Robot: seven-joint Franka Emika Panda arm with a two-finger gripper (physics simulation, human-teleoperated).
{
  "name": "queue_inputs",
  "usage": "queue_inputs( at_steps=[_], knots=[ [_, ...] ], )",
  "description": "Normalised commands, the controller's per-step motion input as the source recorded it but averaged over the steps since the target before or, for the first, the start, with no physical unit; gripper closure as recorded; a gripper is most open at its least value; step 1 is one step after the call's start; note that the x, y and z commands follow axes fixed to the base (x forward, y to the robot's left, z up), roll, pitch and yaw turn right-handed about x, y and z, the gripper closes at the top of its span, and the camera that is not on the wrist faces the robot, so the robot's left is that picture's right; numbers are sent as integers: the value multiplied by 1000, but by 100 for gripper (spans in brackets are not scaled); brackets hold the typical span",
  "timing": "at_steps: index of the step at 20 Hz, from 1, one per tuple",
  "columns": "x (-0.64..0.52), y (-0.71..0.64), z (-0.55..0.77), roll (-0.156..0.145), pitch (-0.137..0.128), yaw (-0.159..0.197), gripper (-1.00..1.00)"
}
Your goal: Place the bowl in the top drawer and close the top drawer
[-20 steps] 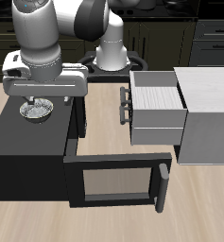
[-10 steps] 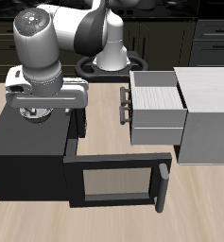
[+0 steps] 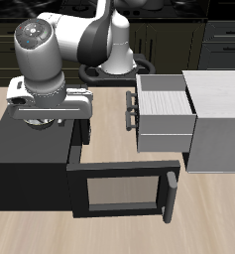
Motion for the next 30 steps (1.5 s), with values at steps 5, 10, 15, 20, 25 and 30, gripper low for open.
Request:
queue_inputs(
  at_steps=[5, 10, 15, 20, 25, 30],
  knots=[
    [-61, 8, 82, 5, -4, 6, 100],
    [-166, 111, 155, -10, -23, 39, 100],
    [-224, 167, 257, -29, -44, 31, 100],
    [-206, 107, 414, -44, -63, 2, 100],
    [-175, -4, 401, -63, -68, -23, 100],
    [-161, 26, 216, -68, -51, -36, 100]
  ],
)
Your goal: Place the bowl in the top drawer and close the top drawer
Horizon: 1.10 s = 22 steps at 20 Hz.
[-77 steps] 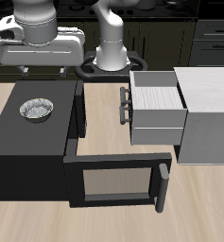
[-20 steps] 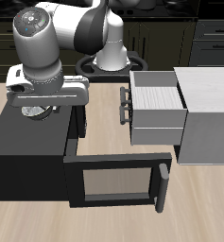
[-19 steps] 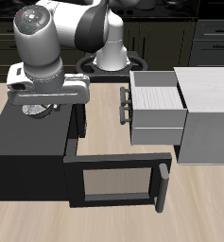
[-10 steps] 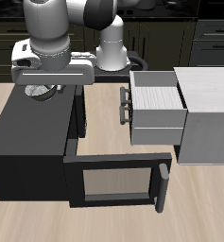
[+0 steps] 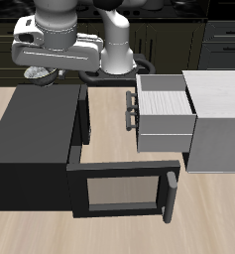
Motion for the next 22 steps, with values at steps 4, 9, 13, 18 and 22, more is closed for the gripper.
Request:
queue_inputs(
  at_steps=[4, 9, 13, 18, 22],
  knots=[
    [-155, 200, 86, -31, -54, 19, 100],
    [-106, 521, -23, 53, -29, 34, 100],
    [-41, 519, -37, 52, -12, 32, 100],
    [-55, 449, -41, -11, -15, 17, 100],
    [23, 328, -106, -7, -9, 36, 100]
  ],
)
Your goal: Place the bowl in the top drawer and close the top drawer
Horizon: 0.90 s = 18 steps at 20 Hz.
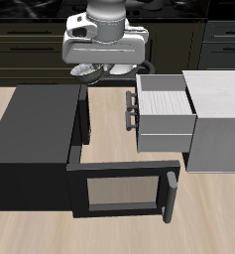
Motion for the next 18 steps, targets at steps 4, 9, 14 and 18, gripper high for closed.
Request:
queue_inputs(
  at_steps=[4, 9, 14, 18],
  knots=[
    [-34, 453, -86, -3, -38, 51, 100],
    [-5, 314, -120, 12, 4, 18, 100],
    [-33, 406, -226, 5, -5, 78, 100],
    [-158, 394, -173, 15, -16, 76, 100]
  ],
)
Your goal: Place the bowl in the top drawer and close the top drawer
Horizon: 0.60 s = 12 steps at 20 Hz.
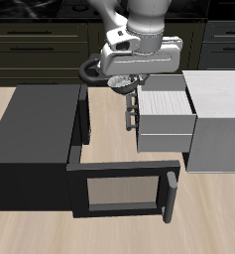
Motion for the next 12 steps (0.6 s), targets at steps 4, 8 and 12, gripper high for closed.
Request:
queue_inputs(
  at_steps=[4, 8, 12],
  knots=[
    [-149, 301, -107, 41, -6, 71, 100],
    [-184, 300, -135, 37, 7, 111, 100],
    [-116, 161, -77, 29, 6, 131, 100]
  ],
)
